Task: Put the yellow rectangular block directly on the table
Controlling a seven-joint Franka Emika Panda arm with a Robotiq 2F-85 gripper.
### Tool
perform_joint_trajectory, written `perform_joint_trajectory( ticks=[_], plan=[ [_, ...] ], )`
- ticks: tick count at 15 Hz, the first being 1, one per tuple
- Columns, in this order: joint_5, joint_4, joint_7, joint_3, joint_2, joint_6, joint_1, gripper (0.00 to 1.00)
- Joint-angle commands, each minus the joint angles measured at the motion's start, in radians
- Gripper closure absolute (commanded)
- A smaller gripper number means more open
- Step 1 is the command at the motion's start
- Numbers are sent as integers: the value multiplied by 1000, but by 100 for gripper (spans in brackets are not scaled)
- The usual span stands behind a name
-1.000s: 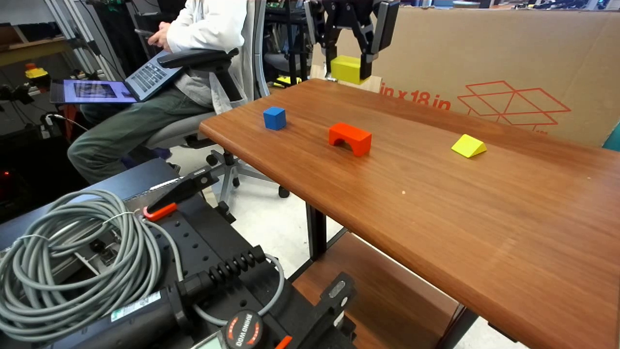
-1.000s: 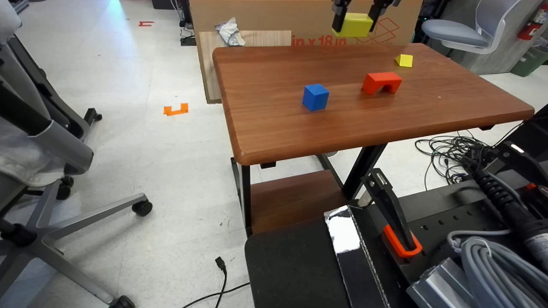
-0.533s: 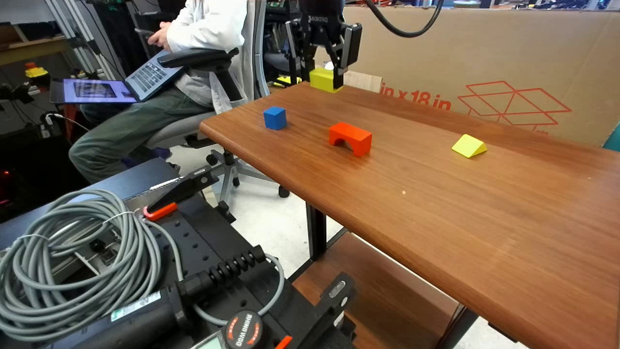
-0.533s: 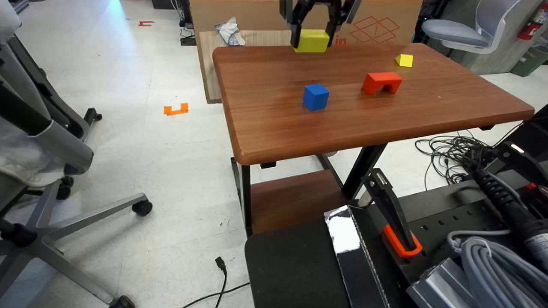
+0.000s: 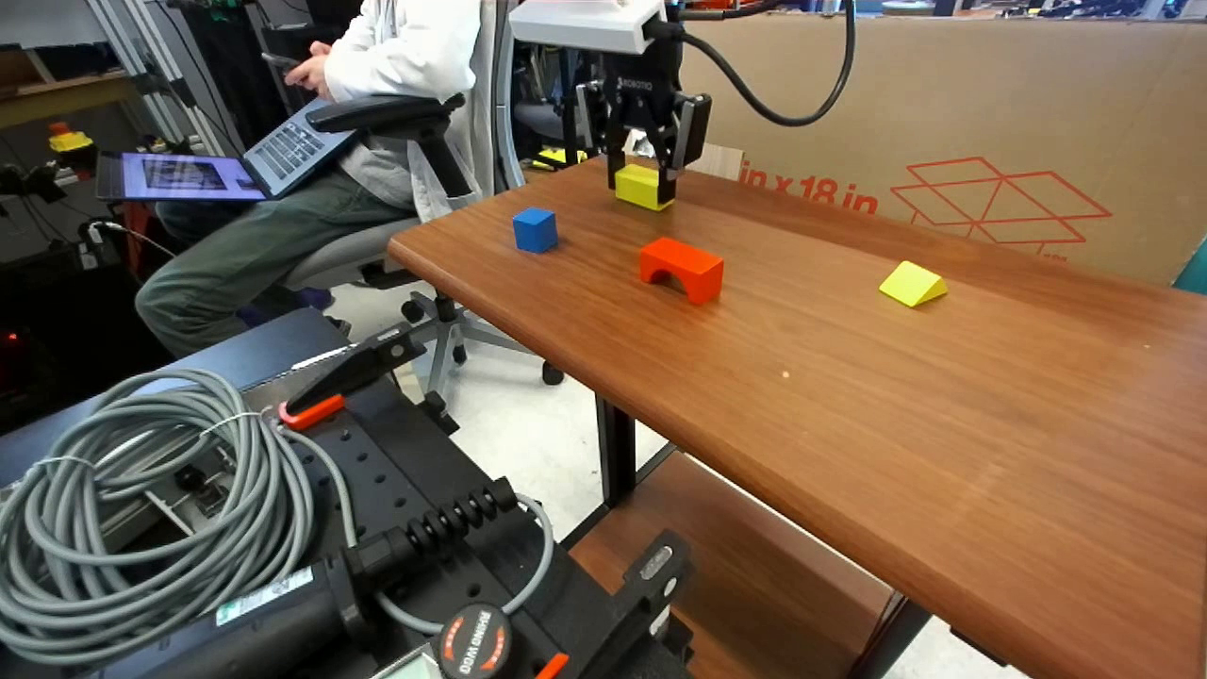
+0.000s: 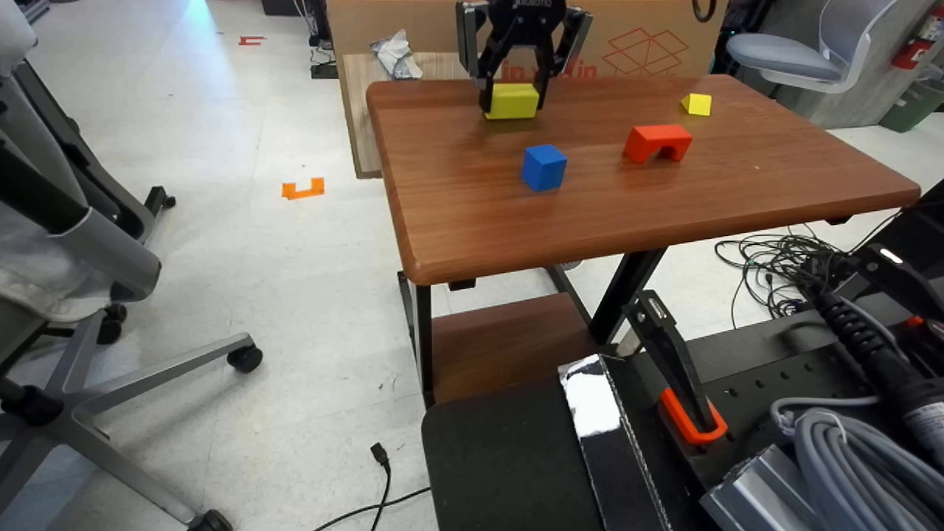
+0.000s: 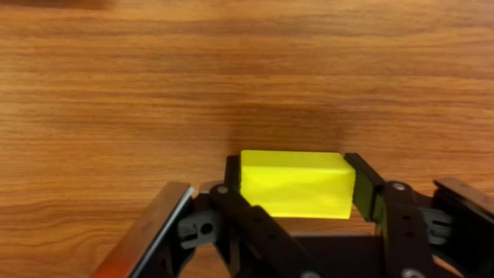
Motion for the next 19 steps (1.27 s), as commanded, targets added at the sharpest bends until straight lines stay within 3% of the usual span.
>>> perform_joint_trajectory(
  ticks=[1,4,7,13,14,19],
  plan=[
    [-14,84,10,-13,41,-62,18,8],
    [-9,66,-2,-6,10,-55,14,0],
    [3,13,3,-1,-61,-50,6,0],
    [37,-169,8,-3,-315,-41,-44,0],
    [15,-57,3,0,-197,-40,-28,0],
    [16,-149,5,0,-300,-43,-49,0]
  ],
)
